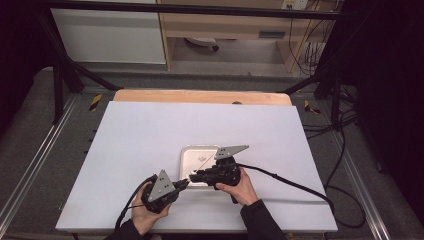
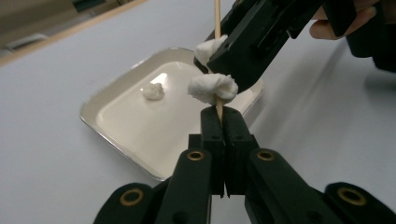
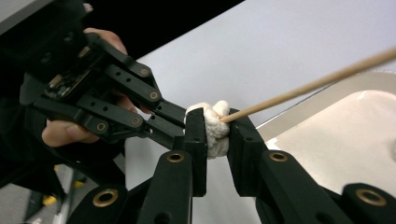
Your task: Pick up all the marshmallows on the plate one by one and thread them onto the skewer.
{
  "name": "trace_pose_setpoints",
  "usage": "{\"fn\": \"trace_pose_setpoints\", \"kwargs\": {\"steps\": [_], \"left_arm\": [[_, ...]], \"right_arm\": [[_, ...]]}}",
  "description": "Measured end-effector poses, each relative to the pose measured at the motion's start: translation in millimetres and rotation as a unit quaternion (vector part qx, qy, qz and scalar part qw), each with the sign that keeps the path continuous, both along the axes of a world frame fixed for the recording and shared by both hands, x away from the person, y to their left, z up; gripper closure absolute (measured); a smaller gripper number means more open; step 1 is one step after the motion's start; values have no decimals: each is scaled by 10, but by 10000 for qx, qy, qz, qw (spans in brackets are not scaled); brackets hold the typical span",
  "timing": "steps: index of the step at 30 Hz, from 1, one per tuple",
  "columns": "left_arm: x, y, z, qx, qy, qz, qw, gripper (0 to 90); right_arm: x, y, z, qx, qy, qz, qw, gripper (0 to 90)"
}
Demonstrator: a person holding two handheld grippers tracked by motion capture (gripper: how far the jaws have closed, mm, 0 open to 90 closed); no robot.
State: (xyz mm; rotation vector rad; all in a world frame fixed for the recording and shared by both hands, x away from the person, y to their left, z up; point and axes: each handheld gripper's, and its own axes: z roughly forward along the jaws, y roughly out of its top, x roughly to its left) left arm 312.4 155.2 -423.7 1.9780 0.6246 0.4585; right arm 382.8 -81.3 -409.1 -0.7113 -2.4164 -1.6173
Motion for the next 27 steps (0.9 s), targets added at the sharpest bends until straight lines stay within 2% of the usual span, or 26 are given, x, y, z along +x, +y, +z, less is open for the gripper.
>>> {"fn": "trace_pose_setpoints", "kwargs": {"steps": [2,4,7,10,14,17,21,24,26,27], "left_arm": [[-7,29,21,-20,-71,81,9999,886],[7,56,-13,-21,18,128,9999,886],[19,96,-51,-37,98,169,9998,886],[30,119,-39,-151,123,204,9996,886],[45,157,-50,-163,194,233,9994,884],[57,191,-45,-198,239,269,9992,884],[73,241,-44,-214,301,342,9987,883],[82,269,-43,-215,315,409,9984,883],[84,277,-42,-226,311,434,9983,883],[99,272,-44,-286,245,324,9988,883]], "right_arm": [[-5,15,9,193,-9,-92,9998,767],[0,6,25,306,-98,-269,9991,648],[-10,-55,90,288,-251,-393,9985,543],[-21,-155,132,298,-351,-600,9971,430],[-4,-297,98,156,-478,-1024,9935,312],[22,-356,50,-209,-682,-1305,9889,215],[60,-375,-9,-699,-850,-1448,9833,139],[86,-360,-34,-757,-880,-1484,9821,135],[112,-348,-40,-666,-881,-1563,9815,148],[123,-345,-41,-622,-887,-1591,9813,156]]}}
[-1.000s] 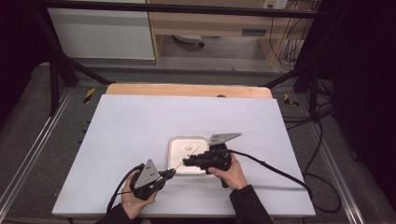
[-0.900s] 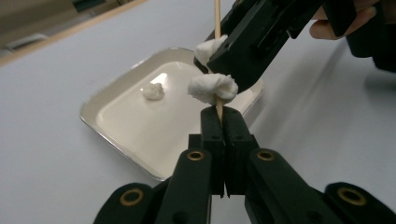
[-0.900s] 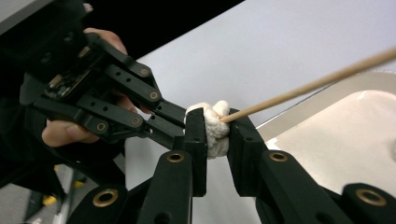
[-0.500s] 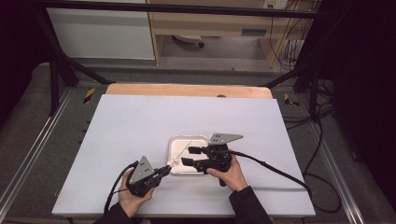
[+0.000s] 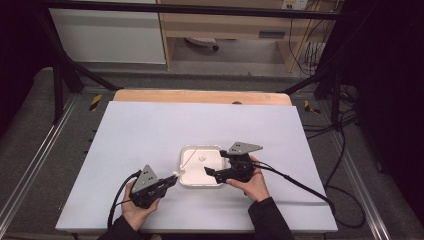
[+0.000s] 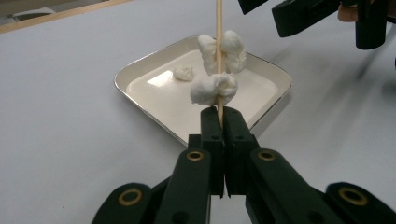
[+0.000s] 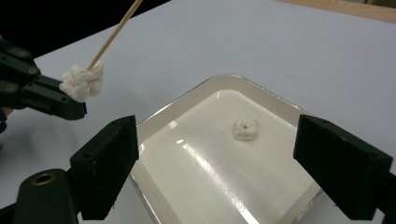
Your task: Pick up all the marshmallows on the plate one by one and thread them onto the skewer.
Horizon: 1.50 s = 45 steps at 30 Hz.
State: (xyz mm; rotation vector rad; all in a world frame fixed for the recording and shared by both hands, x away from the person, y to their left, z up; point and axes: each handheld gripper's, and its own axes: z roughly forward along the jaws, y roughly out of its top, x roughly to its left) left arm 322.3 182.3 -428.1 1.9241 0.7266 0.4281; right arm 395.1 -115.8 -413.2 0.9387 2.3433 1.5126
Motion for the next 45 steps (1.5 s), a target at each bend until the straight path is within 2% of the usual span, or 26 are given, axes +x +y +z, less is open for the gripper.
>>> {"fn": "trace_pose_setpoints", "kwargs": {"steps": [2,4,5,8,12,16,25,30,36,39,45], "left_arm": [[-1,9,3,-9,14,13,10000,883],[-13,28,11,37,61,150,9999,882],[-4,27,9,-17,35,86,10000,883],[-2,37,9,-31,46,115,9999,883],[1,51,11,-51,61,135,9999,883],[0,67,13,2,70,202,9998,883],[6,64,2,10,100,209,9997,883],[8,60,-1,14,111,201,9997,883],[4,53,-3,18,108,187,9998,883],[0,50,-3,18,104,173,9998,882],[-5,42,-3,19,98,145,9998,882]], "right_arm": [[35,18,6,-3,8,-97,10000,162],[71,58,19,-135,-11,-113,9998,163],[89,87,27,-170,1,-118,9998,165],[161,180,42,-275,26,-190,9994,172],[274,312,23,-573,57,-264,9980,221],[404,431,-52,-982,92,-255,9948,292],[581,513,-310,-1462,302,-169,9887,459],[602,527,-366,-1430,319,-45,9892,561],[585,531,-377,-1449,214,4,9892,685],[580,514,-359,-1382,280,-10,9900,699],[495,333,-144,-810,348,14,9961,715]]}}
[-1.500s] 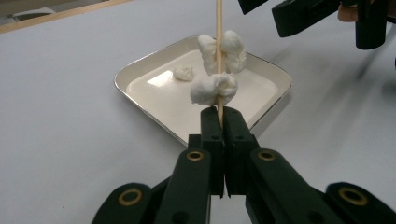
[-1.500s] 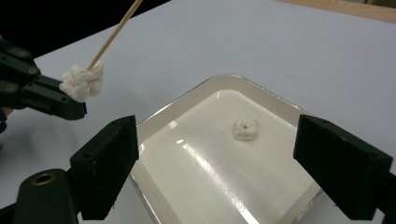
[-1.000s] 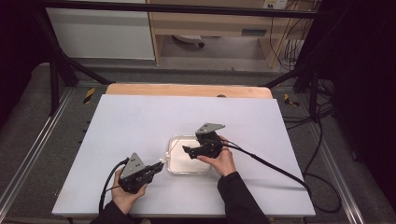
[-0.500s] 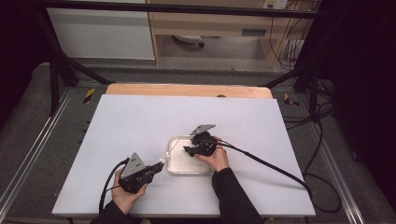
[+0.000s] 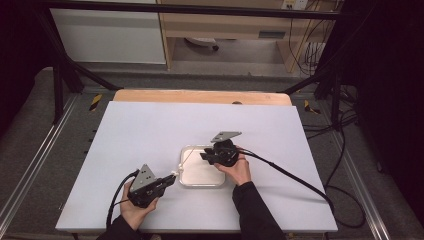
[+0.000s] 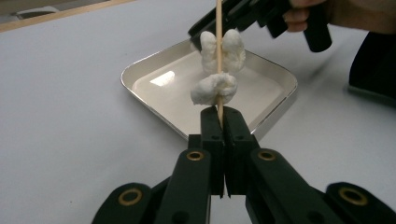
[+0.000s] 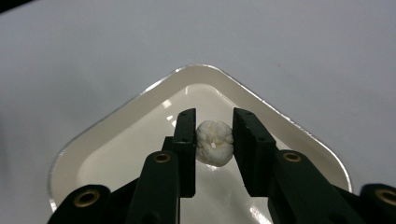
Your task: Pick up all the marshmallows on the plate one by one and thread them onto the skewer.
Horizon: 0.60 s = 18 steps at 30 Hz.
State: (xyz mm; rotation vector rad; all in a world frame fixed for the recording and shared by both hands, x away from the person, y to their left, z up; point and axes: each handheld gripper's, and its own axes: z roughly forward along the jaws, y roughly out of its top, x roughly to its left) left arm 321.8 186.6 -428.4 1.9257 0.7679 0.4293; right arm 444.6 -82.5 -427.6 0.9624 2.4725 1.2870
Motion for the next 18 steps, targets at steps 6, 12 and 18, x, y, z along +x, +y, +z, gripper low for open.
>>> {"fn": "trace_pose_setpoints", "kwargs": {"steps": [6,12,18], "left_arm": [[-14,-22,0,-1,-19,-55,10000,882],[-25,-66,-4,-27,-122,-230,9997,882],[-42,-85,4,-1,-213,-315,9993,883]], "right_arm": [[-169,-280,293,726,-85,67,9973,722],[-324,-457,541,1473,-123,252,9887,724],[-358,-506,652,1976,-57,448,9792,723]]}}
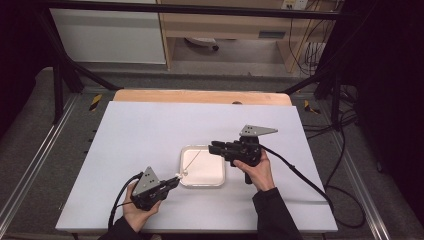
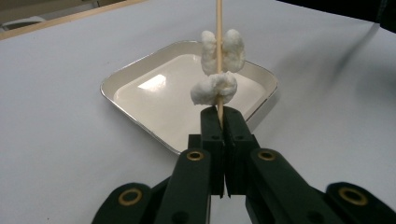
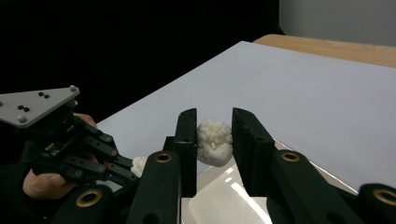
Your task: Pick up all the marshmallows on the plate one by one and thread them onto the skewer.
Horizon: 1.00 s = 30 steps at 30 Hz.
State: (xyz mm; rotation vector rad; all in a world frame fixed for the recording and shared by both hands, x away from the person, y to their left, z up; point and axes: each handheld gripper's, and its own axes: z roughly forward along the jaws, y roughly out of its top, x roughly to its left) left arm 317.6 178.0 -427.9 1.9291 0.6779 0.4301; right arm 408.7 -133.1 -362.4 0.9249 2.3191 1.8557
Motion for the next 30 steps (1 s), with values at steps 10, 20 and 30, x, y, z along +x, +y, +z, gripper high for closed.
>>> {"fn": "trace_pose_setpoints", "kwargs": {"steps": [10,20,30], "left_arm": [[-40,-30,5,31,18,-107,9999,883],[-54,-52,7,61,-37,-248,9997,883],[-61,-64,-1,132,-53,-292,9995,884]], "right_arm": [[-2,3,18,304,114,228,9992,723],[-4,26,-10,328,206,403,9984,723],[-18,89,-90,294,379,578,9972,739]]}}
